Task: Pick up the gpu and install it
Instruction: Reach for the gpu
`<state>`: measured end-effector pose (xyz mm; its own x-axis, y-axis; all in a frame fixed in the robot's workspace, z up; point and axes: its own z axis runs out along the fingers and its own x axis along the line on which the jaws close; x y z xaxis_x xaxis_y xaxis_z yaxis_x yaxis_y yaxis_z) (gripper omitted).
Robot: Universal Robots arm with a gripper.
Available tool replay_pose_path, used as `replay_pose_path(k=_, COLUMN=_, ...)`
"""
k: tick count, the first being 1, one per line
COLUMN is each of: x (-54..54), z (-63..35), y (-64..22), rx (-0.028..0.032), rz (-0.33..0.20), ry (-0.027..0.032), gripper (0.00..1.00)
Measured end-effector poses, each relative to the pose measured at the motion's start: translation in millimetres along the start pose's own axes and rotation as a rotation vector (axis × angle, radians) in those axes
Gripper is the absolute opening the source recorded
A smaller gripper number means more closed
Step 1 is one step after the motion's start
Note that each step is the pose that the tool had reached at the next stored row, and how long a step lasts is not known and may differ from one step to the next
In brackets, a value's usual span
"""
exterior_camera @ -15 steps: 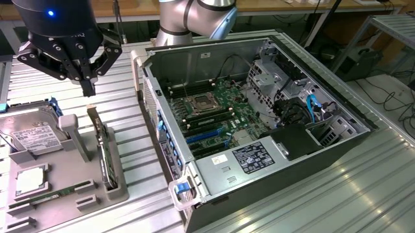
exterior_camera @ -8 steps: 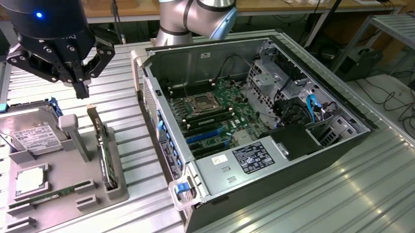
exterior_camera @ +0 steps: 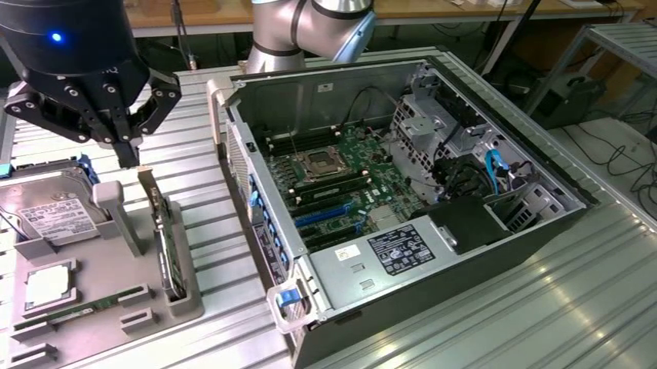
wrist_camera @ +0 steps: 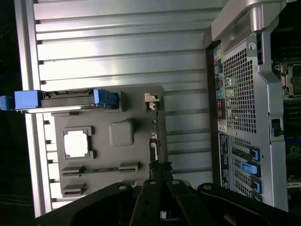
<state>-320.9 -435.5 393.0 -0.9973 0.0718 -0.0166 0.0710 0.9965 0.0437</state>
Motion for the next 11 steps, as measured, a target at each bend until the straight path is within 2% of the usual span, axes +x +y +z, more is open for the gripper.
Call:
replay_pose_path(k=9, x=0.8, z=3.2, y=-8.8, rx=-0.0013, rz=-0.072, ry=0.0029, gripper=0.11)
replay_pose_path(k=11, x=0.8, z=3.2, y=-8.8, rx=-0.0014, rz=-0.073, ry=0.0031, gripper=0.11)
